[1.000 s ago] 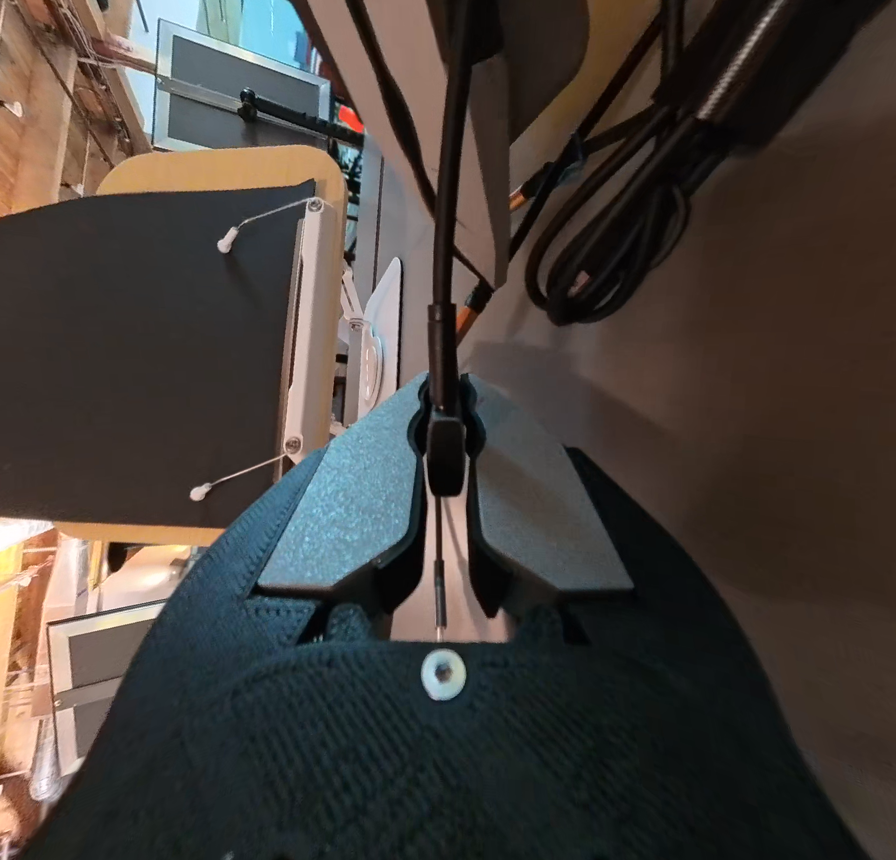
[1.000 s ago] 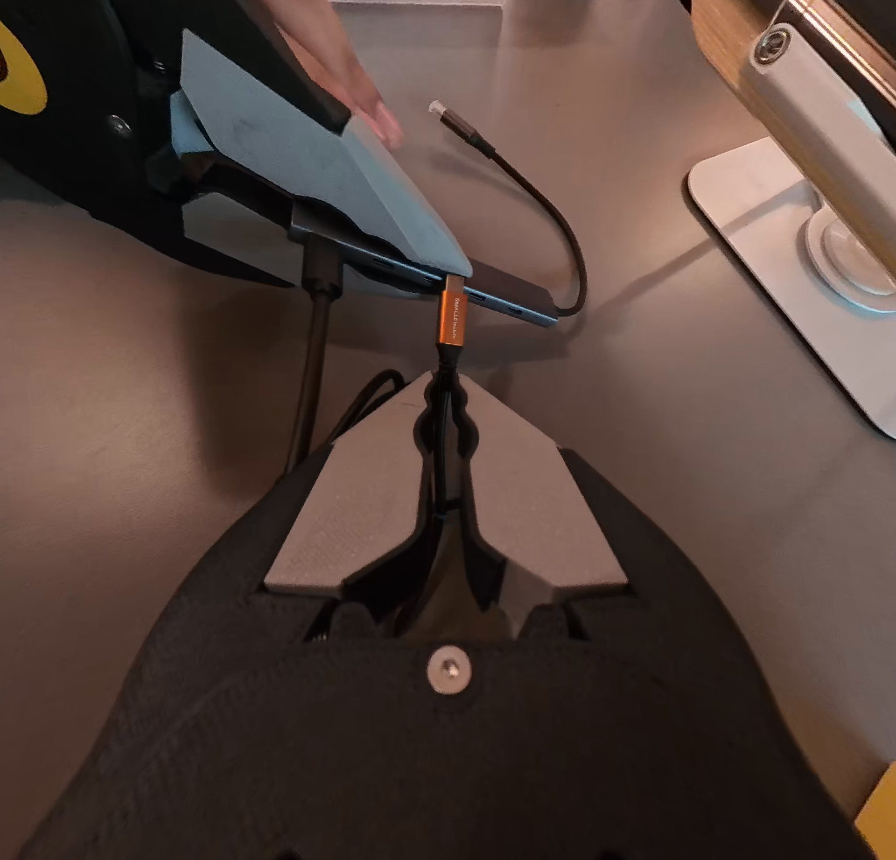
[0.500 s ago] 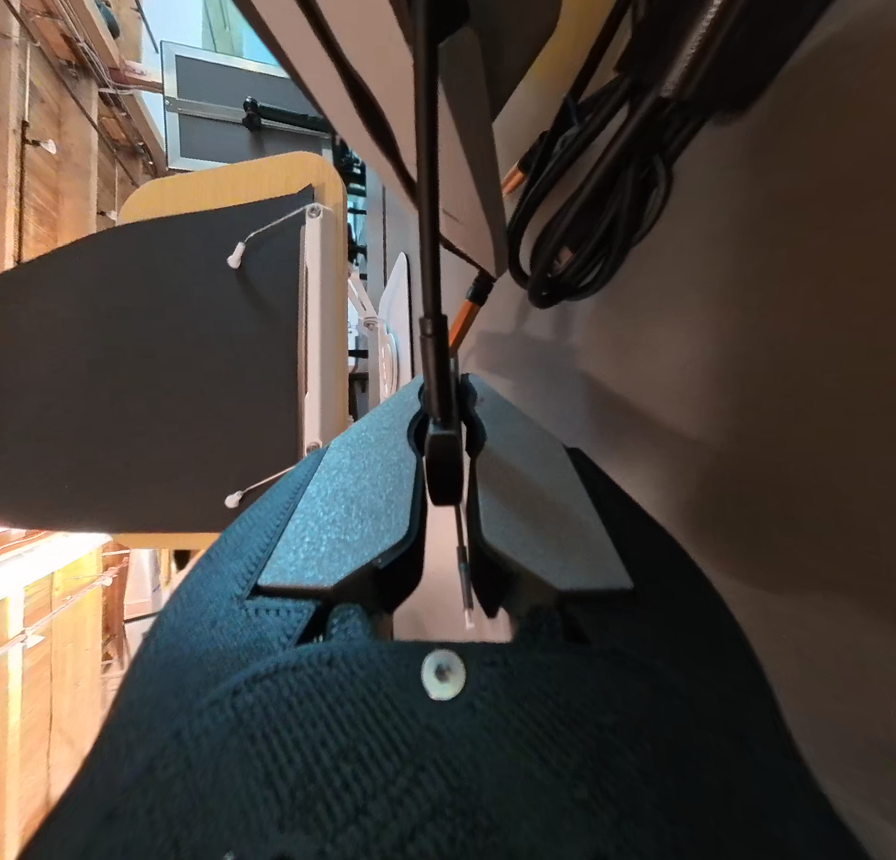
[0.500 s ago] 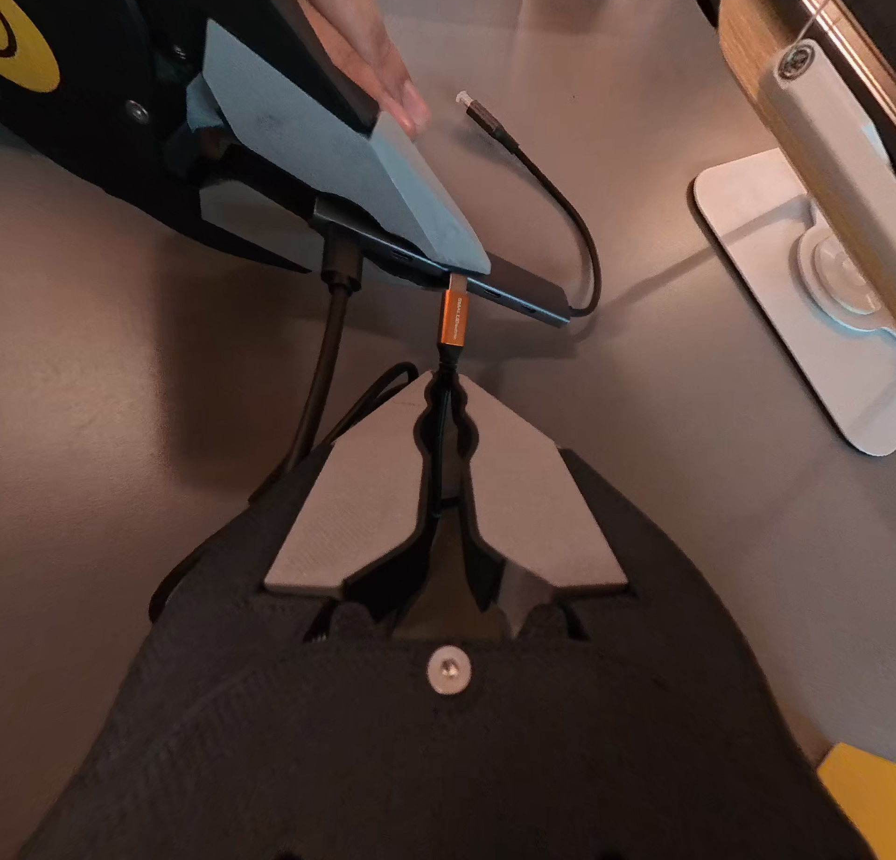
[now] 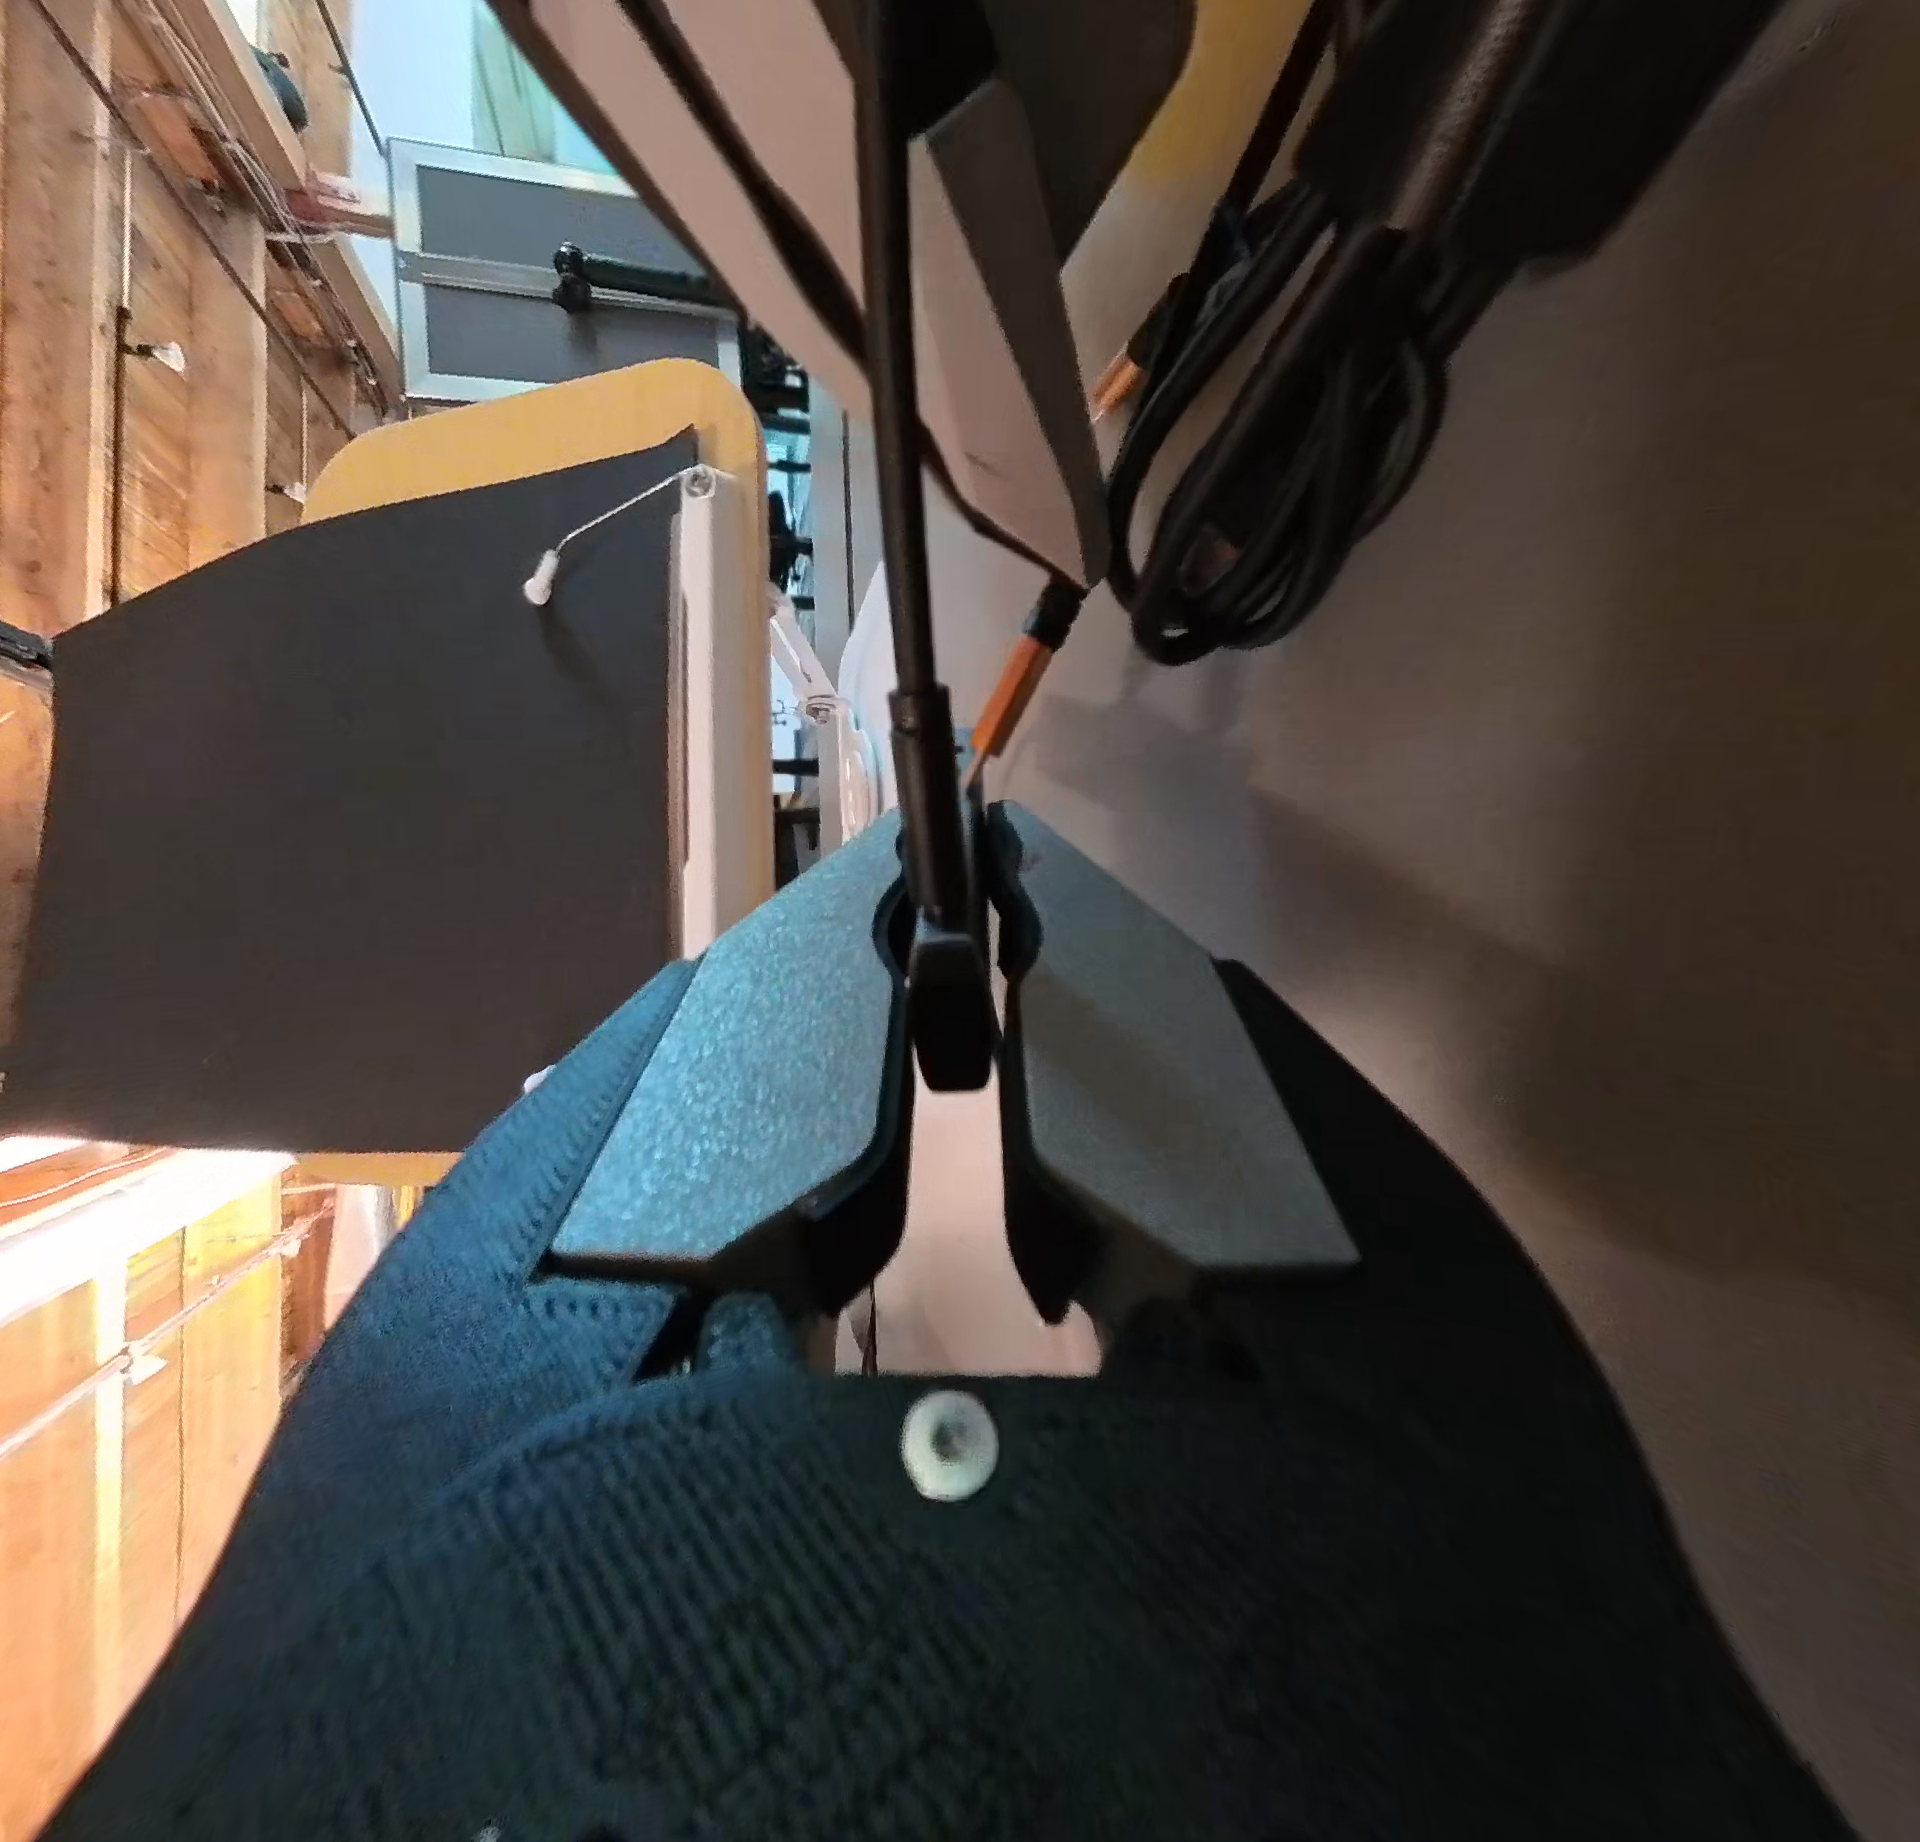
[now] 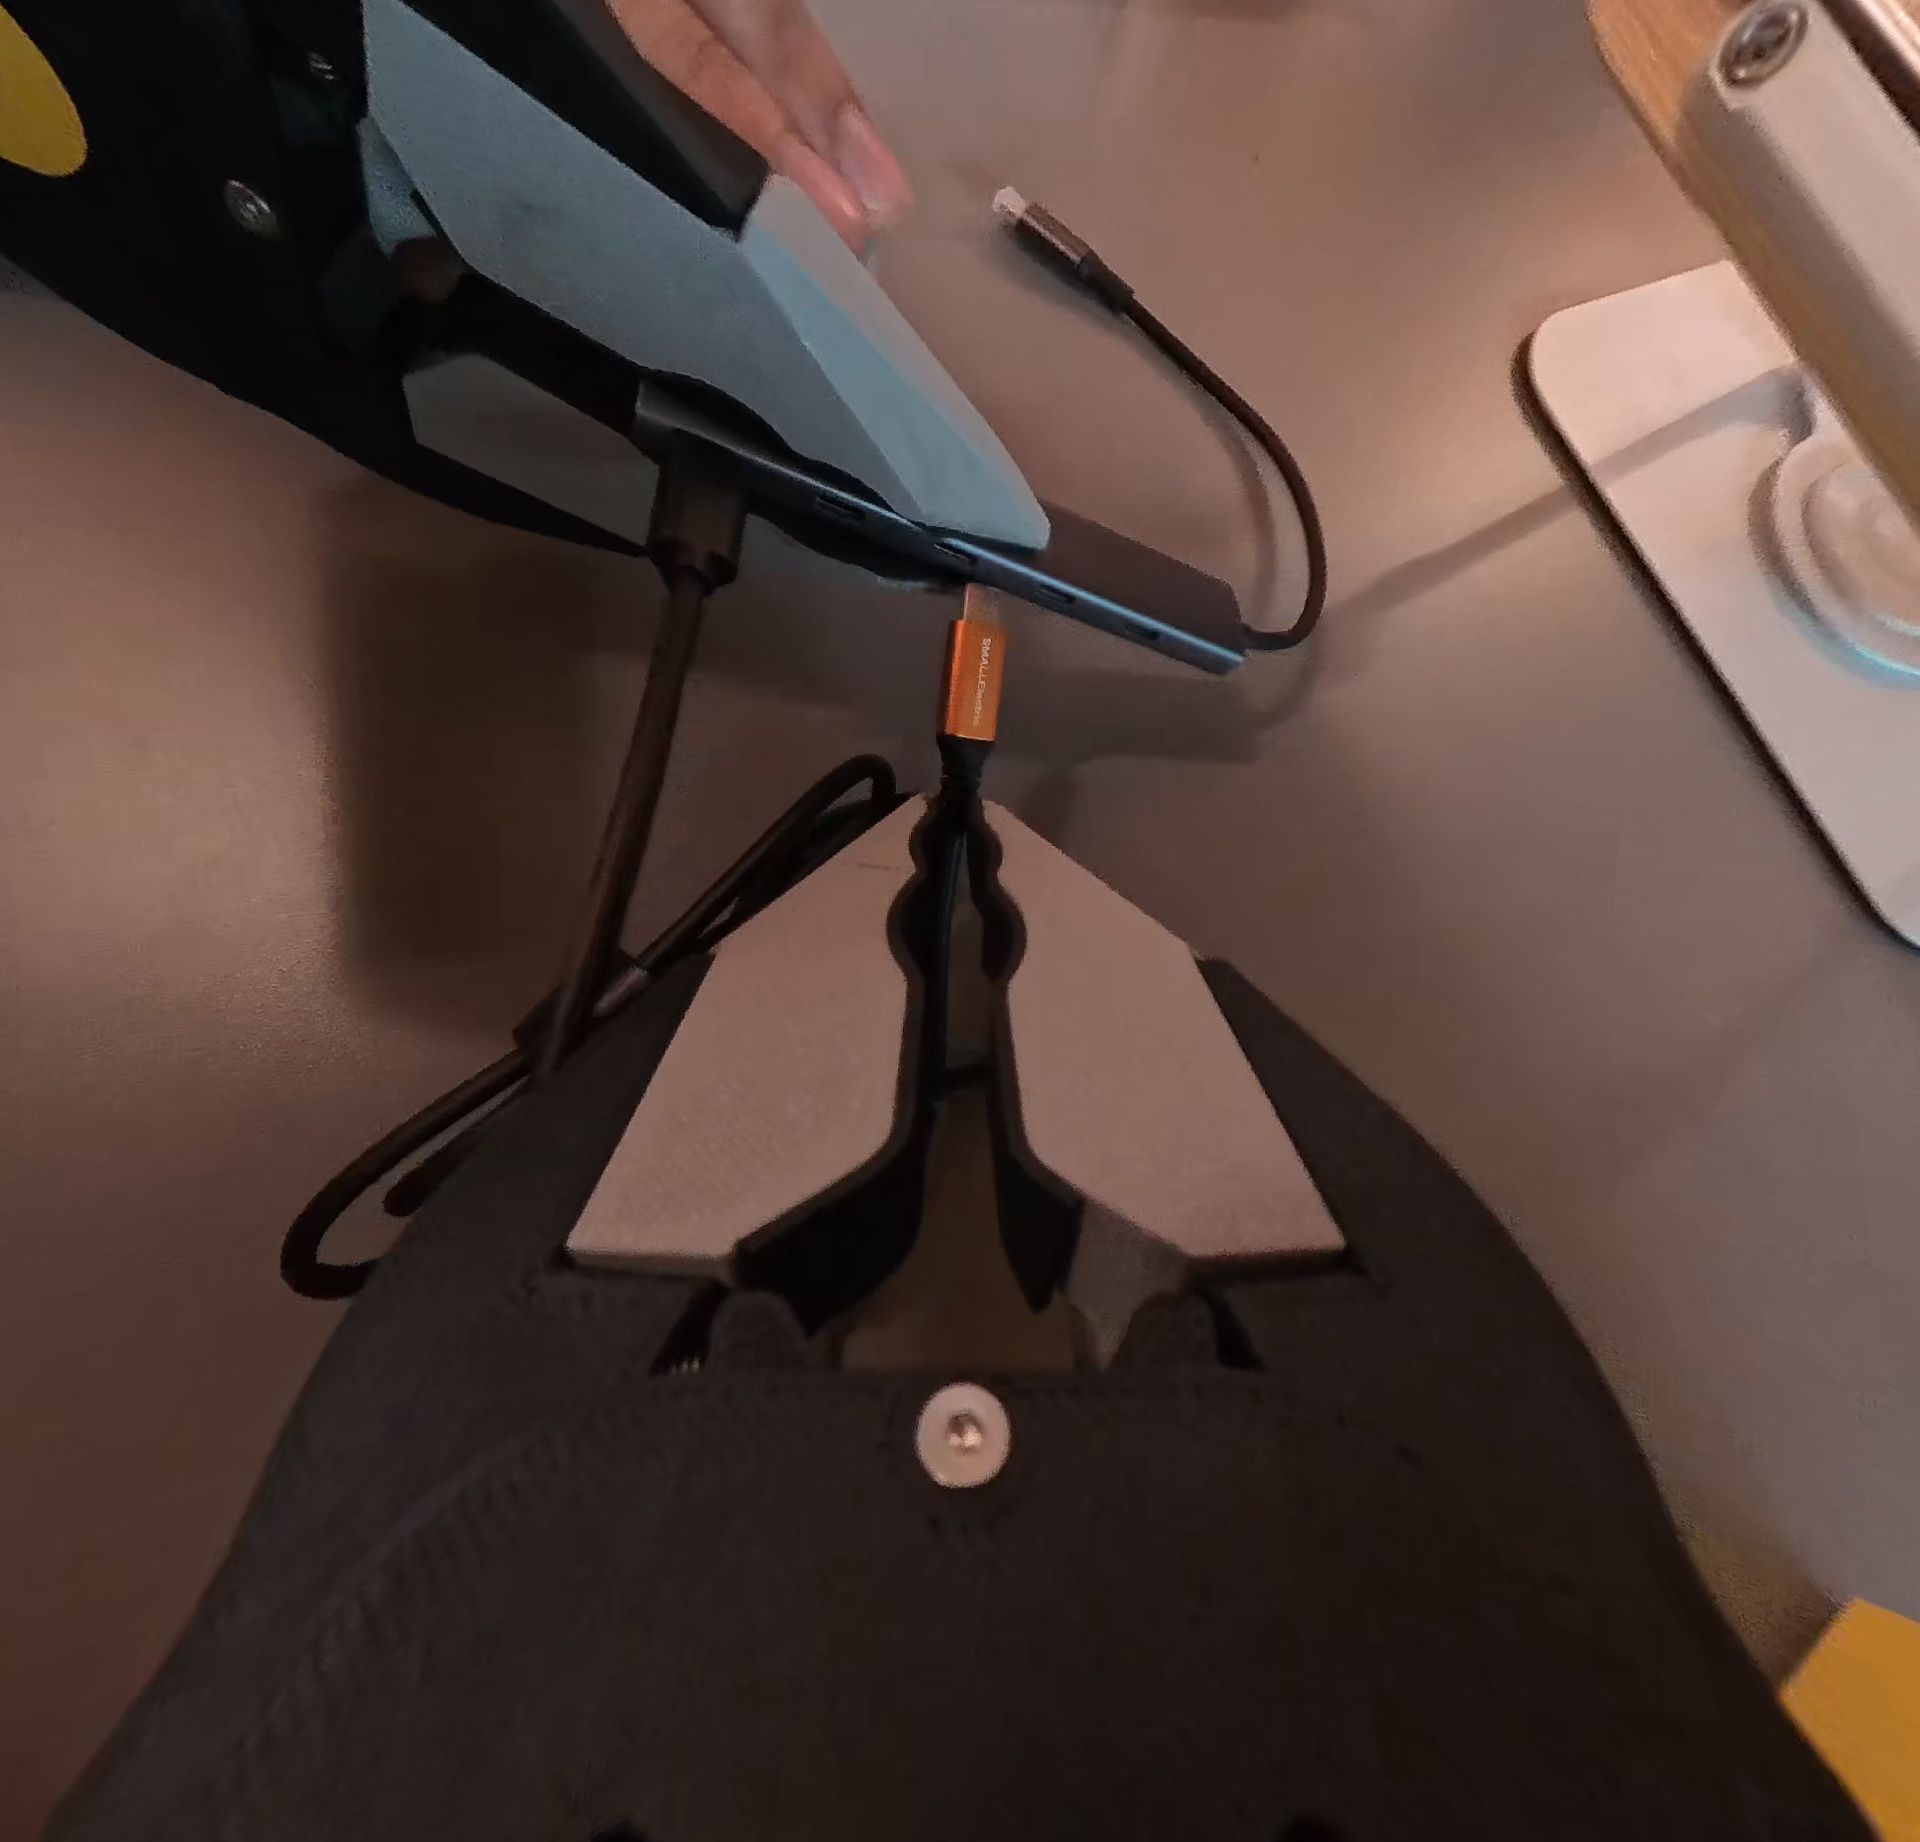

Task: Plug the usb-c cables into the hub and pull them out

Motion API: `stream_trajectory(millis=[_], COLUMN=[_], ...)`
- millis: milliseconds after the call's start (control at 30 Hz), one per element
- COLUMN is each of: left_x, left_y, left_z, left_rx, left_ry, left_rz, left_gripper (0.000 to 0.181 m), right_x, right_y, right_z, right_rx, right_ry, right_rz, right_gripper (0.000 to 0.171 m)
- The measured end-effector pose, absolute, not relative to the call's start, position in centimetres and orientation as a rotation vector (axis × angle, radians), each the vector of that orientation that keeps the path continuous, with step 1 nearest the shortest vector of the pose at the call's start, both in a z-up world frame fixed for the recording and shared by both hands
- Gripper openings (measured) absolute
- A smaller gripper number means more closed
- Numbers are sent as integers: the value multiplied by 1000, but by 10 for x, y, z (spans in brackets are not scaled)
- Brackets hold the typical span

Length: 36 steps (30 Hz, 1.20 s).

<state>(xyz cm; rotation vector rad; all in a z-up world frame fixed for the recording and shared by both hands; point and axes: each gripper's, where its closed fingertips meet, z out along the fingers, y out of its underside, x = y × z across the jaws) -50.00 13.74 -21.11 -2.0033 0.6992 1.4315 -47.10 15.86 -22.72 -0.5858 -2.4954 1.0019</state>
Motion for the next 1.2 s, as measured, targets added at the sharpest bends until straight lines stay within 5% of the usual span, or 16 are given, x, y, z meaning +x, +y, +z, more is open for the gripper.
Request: stream_trajectory(millis=[33, 700, 767, 900, 1200], left_x=[-500, -457, -449, -442, -439], left_y=[137, 148, 150, 152, 154], left_z=[-210, -181, -178, -173, -171], left_rx=[-2001, -1841, -1823, -1799, -1797], left_ry=[694, 666, 651, 627, 537], left_rz=[1424, 1214, 1156, 1092, 996], left_gripper=[8, 7, 8, 8, 9], right_x=[-471, -504, -503, -492, -488], right_y=[159, 191, 191, 177, 177], right_z=[-227, -212, -218, -214, -214], right_rx=[-605, -594, -576, -500, -518], right_ry=[-2505, -2246, -2266, -2292, -2322], right_rz=[1036, 878, 840, 917, 954], right_gripper=[1, 54, 48, 0, 0])
